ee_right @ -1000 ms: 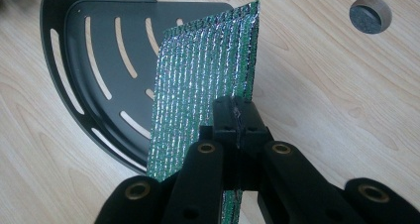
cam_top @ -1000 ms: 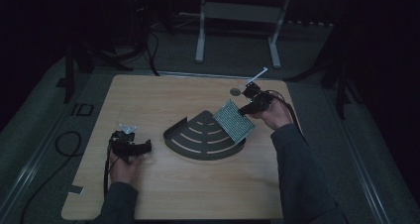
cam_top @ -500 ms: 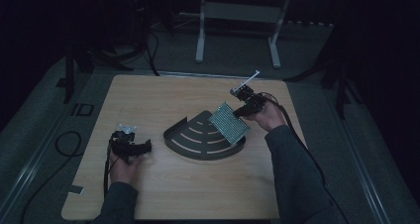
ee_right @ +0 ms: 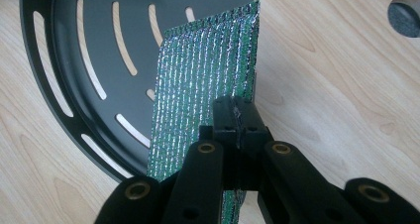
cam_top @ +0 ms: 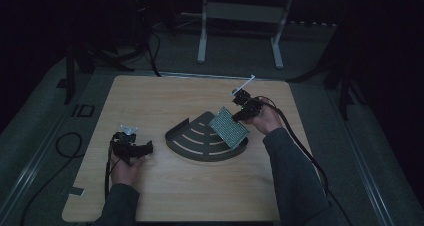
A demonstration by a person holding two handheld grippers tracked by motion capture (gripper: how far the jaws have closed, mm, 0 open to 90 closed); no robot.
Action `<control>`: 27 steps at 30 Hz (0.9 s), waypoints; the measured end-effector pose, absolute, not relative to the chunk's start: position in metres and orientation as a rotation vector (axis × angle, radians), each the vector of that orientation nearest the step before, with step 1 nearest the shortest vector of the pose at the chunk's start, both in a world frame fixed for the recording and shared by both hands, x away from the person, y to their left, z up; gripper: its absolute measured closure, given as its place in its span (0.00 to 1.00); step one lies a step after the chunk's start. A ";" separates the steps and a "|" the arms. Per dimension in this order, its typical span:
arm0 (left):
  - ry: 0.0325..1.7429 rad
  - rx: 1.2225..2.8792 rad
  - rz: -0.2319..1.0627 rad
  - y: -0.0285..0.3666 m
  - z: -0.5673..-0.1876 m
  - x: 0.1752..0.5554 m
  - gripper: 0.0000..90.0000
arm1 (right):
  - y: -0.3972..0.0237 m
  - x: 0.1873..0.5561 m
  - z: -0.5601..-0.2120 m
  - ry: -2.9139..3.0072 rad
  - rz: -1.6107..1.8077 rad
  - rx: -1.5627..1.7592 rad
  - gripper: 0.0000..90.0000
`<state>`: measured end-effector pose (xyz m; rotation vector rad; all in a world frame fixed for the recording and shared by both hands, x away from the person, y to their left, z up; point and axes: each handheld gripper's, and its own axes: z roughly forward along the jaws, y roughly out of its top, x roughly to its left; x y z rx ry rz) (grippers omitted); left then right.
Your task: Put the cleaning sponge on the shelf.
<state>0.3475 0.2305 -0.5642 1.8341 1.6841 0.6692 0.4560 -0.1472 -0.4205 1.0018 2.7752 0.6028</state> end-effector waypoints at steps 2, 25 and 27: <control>1.684 1.834 0.669 0.231 -0.564 0.348 0.06 | -0.145 0.456 -0.423 2.780 0.588 1.002 1.00; 1.685 1.834 0.669 0.231 -0.564 0.347 0.06 | -0.142 0.454 -0.445 2.791 0.518 1.025 1.00; 1.685 1.834 0.669 0.231 -0.564 0.347 0.06 | -0.141 0.454 -0.446 2.791 0.517 1.021 1.00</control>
